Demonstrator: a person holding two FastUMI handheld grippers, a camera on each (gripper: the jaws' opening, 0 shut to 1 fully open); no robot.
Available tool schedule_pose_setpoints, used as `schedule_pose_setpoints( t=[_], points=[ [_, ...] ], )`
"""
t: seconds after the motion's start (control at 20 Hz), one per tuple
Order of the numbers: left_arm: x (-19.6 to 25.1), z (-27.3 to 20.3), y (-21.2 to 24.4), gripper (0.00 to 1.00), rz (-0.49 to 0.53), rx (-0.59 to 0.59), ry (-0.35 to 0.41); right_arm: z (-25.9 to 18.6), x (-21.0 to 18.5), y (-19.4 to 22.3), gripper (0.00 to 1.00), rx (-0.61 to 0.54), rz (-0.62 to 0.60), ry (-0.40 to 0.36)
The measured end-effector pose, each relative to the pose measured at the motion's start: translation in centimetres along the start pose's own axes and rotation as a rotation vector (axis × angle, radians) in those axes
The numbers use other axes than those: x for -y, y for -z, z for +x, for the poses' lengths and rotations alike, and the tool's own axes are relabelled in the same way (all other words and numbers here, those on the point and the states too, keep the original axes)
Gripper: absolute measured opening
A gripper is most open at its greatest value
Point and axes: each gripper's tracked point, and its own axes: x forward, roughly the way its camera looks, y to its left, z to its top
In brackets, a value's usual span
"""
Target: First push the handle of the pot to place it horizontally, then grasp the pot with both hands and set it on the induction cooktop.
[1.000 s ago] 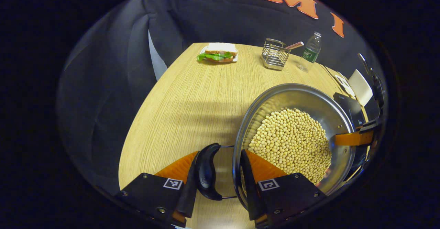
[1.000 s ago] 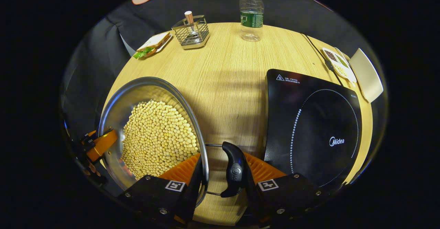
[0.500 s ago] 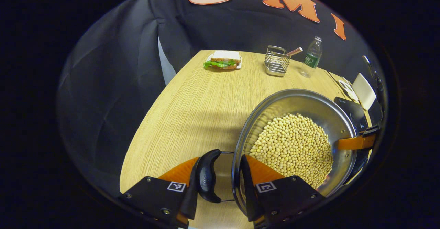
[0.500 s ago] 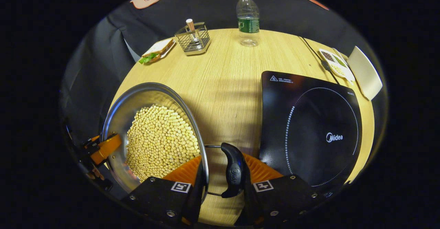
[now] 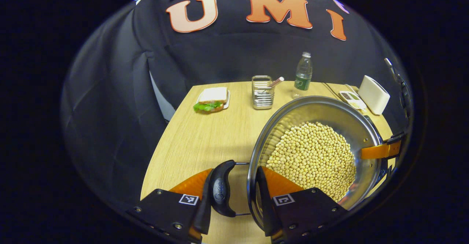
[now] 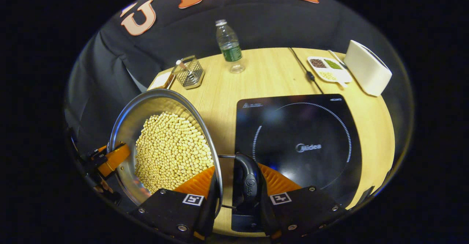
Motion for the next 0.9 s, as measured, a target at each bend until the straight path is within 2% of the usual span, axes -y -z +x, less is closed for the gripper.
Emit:
schedule_pose_setpoints(
  t=[0.25,0.4,0.5,0.6,0.65,0.9],
  points=[
    [0.3,1.9,0.2,0.58,0.040,0.043,0.063,-4.4,6.5,-2.0,0.51,0.061,0.052,0.049],
    [0.2,2.3,0.0,0.55,0.060,0.056,0.095,-5.0,10.0,-2.7,0.51,0.081,0.084,0.078],
    [0.3,2.6,0.0,0.58,0.071,0.057,0.117,-5.3,12.1,-2.9,0.51,0.090,0.101,0.098],
    [0.1,2.8,-0.1,0.55,0.081,0.054,0.136,-5.8,14.2,-3.0,0.51,0.092,0.114,0.120],
    [-0.2,2.7,-0.3,0.58,0.088,0.052,0.143,-5.9,15.2,-3.0,0.51,0.092,0.119,0.128],
    [-1.2,2.5,-1.5,0.58,0.102,0.049,0.168,-5.9,18.8,-3.9,0.51,0.096,0.131,0.152]
  ],
)
